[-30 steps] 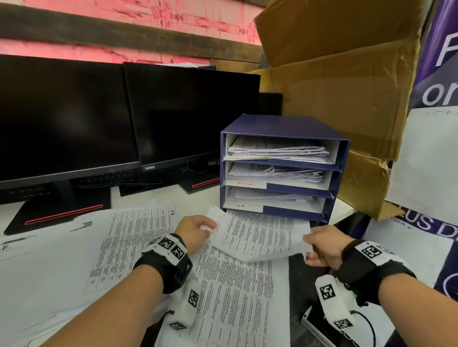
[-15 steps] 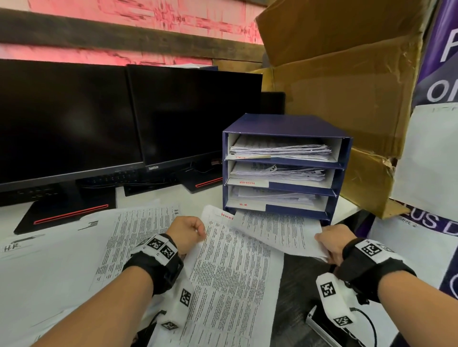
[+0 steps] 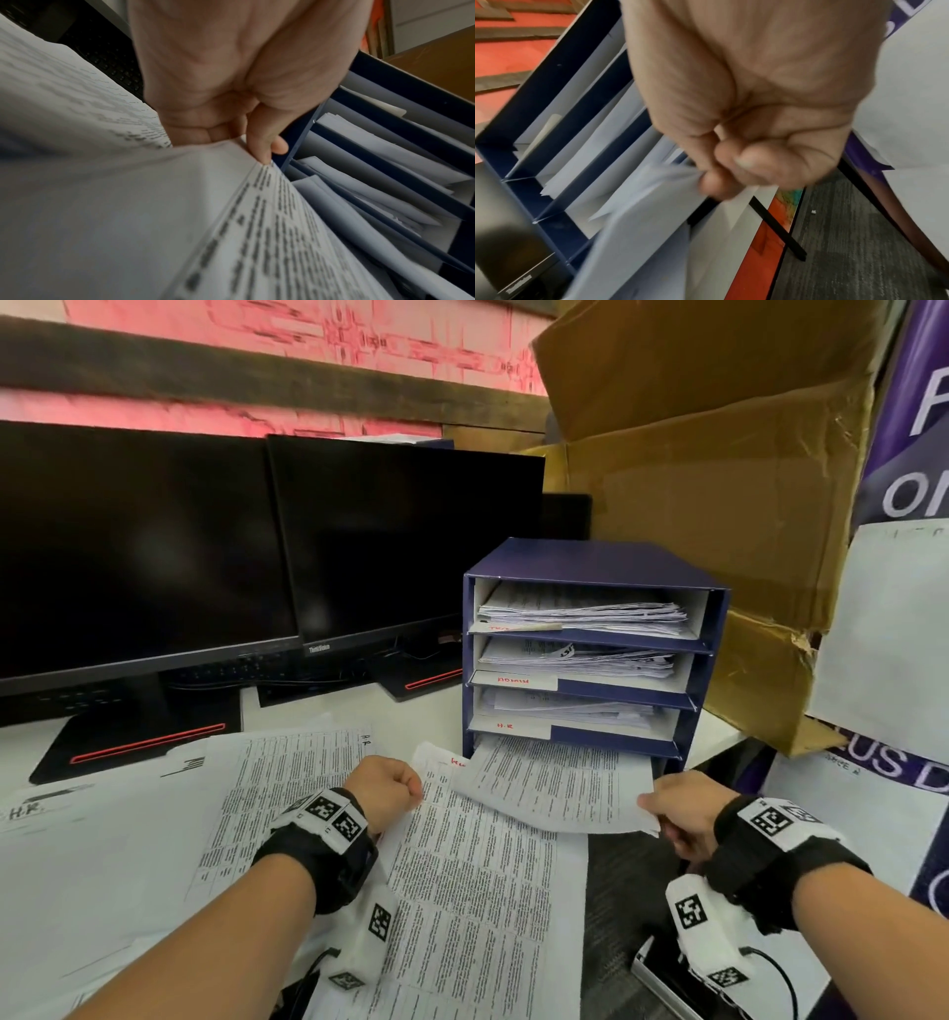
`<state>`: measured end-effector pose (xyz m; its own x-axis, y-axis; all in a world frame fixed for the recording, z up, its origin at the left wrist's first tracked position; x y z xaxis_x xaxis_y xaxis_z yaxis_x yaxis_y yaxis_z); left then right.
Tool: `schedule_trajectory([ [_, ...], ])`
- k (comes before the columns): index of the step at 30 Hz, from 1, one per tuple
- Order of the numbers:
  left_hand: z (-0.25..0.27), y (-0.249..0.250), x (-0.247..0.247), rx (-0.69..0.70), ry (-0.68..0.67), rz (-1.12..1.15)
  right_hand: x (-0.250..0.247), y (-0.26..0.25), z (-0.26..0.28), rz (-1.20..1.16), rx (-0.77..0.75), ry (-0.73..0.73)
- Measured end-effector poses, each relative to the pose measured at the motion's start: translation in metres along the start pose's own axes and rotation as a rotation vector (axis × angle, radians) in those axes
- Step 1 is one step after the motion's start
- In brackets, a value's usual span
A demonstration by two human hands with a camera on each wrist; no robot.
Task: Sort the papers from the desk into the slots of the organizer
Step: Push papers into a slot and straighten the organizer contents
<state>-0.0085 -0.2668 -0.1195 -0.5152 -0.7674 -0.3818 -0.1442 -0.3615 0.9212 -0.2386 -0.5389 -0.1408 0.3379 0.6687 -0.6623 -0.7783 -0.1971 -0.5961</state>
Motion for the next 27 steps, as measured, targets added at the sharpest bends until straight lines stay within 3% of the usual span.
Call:
schedule_trajectory([
  [8,0.004,-0.004,0.002,-0.081,0.004,0.03,0.015,0.038,0.02,0.182,-0.04,-0.275],
  [16,0.015,0.002,0.032,-0.086,-0.117,0.057,0.028,0.065,0.034,0.237,-0.016,-0.457],
  [20,0.014,0.009,0.046,-0.04,-0.147,-0.105,0.025,0.074,0.03,0.189,-0.006,-0.482],
  [27,0.011,0.016,0.049,0.007,-0.136,-0.11,0.015,0.065,0.026,0.154,-0.082,-0.414],
])
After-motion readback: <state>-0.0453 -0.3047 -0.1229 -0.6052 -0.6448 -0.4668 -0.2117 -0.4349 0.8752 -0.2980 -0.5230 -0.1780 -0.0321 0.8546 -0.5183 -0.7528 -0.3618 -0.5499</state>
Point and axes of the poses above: each hand's wrist, its own z-axis away from the middle knuckle, its own x-axis out of the palm, y = z × x, the point moved 8 cm from there along -z, towards the middle knuckle, and after that the axes turned 10 degrees about z, right-handed, at the moved point
